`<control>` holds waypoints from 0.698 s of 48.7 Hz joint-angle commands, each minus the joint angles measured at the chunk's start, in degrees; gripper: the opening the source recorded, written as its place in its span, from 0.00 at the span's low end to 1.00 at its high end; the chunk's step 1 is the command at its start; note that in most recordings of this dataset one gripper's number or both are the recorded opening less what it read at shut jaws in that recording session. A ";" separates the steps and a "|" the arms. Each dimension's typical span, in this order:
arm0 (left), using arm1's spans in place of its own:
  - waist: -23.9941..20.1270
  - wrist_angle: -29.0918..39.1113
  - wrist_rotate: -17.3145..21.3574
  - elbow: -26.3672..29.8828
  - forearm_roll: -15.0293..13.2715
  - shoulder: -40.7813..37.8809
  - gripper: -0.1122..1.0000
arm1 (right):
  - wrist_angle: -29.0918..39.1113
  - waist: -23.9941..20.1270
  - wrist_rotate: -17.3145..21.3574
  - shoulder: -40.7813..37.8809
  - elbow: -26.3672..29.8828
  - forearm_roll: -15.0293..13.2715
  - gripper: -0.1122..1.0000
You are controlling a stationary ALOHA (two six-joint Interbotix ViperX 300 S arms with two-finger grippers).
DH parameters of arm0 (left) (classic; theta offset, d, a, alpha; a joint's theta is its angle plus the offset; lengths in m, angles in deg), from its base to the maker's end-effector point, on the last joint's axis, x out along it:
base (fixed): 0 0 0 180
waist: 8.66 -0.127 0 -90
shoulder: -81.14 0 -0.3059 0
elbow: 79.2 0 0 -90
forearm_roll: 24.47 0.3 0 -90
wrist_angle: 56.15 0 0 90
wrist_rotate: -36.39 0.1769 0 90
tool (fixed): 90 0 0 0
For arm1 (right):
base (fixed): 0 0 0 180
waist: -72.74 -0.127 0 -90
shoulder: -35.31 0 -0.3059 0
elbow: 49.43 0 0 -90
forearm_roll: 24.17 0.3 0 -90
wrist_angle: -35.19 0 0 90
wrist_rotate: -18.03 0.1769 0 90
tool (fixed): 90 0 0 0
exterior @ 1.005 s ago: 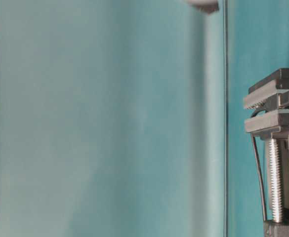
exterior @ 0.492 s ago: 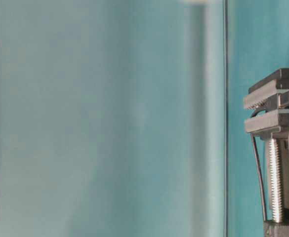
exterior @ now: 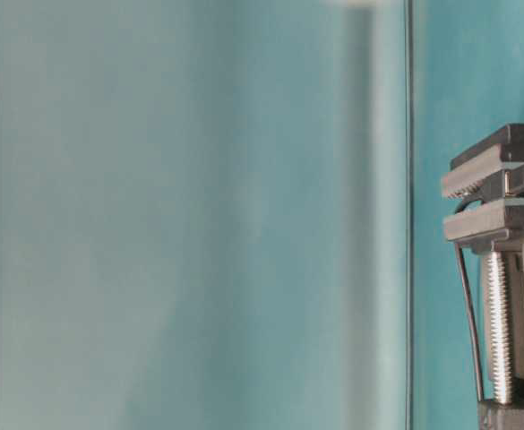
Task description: Insert the USB cable into the fixed female connector.
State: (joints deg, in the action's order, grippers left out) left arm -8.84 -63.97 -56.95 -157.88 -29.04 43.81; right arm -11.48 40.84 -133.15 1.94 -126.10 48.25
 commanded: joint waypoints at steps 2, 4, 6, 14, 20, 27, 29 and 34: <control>0.00 -0.44 -0.70 0.70 0.18 -0.44 0.99 | -0.79 0.18 -0.35 -0.35 2.11 -0.44 0.38; 0.00 -0.44 -0.62 0.70 0.18 -0.35 0.99 | -0.26 0.18 -0.62 -0.35 2.64 -0.53 0.38; 0.00 -0.44 -0.70 0.62 0.18 -0.35 0.99 | 0.09 0.09 -1.58 -0.35 3.08 -1.14 0.36; 0.00 -0.44 -0.70 0.70 0.18 -0.35 0.99 | -0.88 0.09 -6.68 2.29 5.10 -7.47 0.28; 0.00 -0.44 -0.62 0.62 0.18 -0.35 0.99 | -2.29 0.09 -9.32 6.06 5.80 -10.11 0.24; 0.00 -0.53 -0.70 0.70 0.18 -0.35 0.99 | -3.08 0.09 -8.96 9.84 4.92 -14.15 0.23; 0.00 -0.44 -0.62 0.70 0.18 -0.35 0.99 | -3.60 0.09 -8.61 10.63 4.39 -16.00 0.23; 0.00 -0.44 -0.70 0.62 0.18 -0.35 0.99 | -7.03 0.09 -5.89 10.81 3.25 -20.74 0.23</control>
State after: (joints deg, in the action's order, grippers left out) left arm -8.84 -63.97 -57.03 -157.88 -29.04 43.81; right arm -16.05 40.93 -140.35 12.92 -122.84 30.94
